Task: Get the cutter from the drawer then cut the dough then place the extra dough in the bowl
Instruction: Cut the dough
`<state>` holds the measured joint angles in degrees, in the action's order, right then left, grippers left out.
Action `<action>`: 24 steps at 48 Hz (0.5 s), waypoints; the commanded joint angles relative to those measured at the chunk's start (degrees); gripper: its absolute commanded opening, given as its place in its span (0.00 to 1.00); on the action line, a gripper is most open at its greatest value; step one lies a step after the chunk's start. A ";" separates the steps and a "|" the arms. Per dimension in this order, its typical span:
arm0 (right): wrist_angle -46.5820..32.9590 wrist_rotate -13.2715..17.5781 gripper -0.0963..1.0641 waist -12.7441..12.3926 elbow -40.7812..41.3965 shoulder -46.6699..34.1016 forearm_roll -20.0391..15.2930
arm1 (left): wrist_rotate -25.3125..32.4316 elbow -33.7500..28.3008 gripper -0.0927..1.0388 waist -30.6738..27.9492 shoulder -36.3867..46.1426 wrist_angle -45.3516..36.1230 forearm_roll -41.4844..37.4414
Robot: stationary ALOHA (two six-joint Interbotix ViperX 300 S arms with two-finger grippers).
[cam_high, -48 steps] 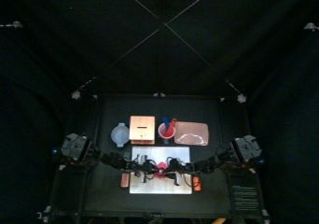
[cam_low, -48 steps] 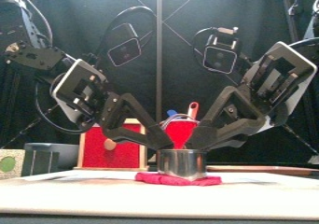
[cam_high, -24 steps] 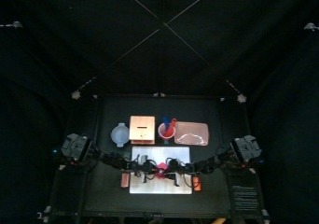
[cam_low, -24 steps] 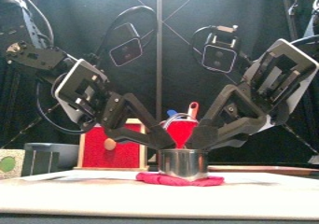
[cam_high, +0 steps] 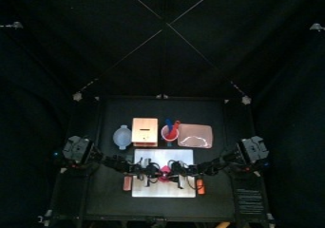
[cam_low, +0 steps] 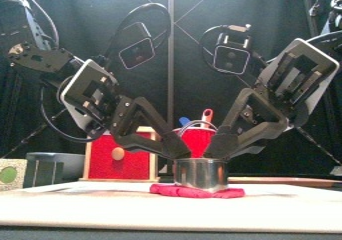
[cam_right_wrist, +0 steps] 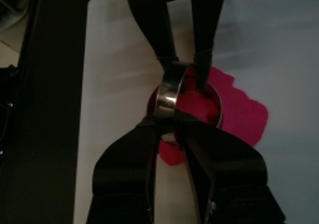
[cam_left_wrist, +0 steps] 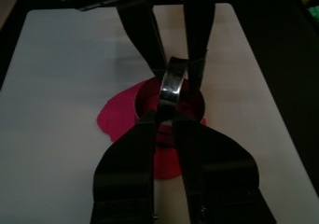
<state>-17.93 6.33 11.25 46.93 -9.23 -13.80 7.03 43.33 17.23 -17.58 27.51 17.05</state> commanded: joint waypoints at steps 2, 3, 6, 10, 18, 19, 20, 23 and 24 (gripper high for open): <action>2.02 0.18 0.73 -1.14 -1.85 1.58 0.70 | 0.26 2.11 0.71 1.14 0.53 -2.29 -0.44; 2.29 0.18 0.74 -1.14 -2.02 1.49 0.79 | 0.44 2.02 0.72 1.14 0.70 -2.29 -0.44; 3.34 0.09 0.79 -0.97 -2.99 1.58 0.88 | 1.32 2.02 0.73 1.14 1.14 -2.29 -0.35; 4.31 0.00 0.83 -0.79 -3.96 1.85 1.41 | 2.81 2.11 0.73 0.97 1.85 -2.29 -0.26; 7.03 0.09 0.84 -0.88 -5.62 3.69 2.90 | 5.71 2.02 0.73 -1.23 4.48 -2.72 -0.35; 7.47 0.09 0.84 -0.88 -5.71 3.87 3.08 | 5.98 2.02 0.73 -1.41 4.75 -2.64 -0.35; 7.82 0.09 0.84 -0.88 -5.89 4.04 3.25 | 6.42 1.93 0.73 -1.85 5.19 -2.72 -0.35; 8.79 0.18 0.84 -0.88 -6.33 4.39 3.43 | 7.56 1.76 0.73 -2.55 6.15 -2.72 -0.35; 8.96 0.18 0.84 -0.88 -6.42 4.48 3.52 | 8.00 1.67 0.73 -2.90 6.50 -2.72 -0.35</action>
<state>-9.58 6.42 10.72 41.57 -7.21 -10.46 14.41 45.00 15.21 -12.92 25.22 16.70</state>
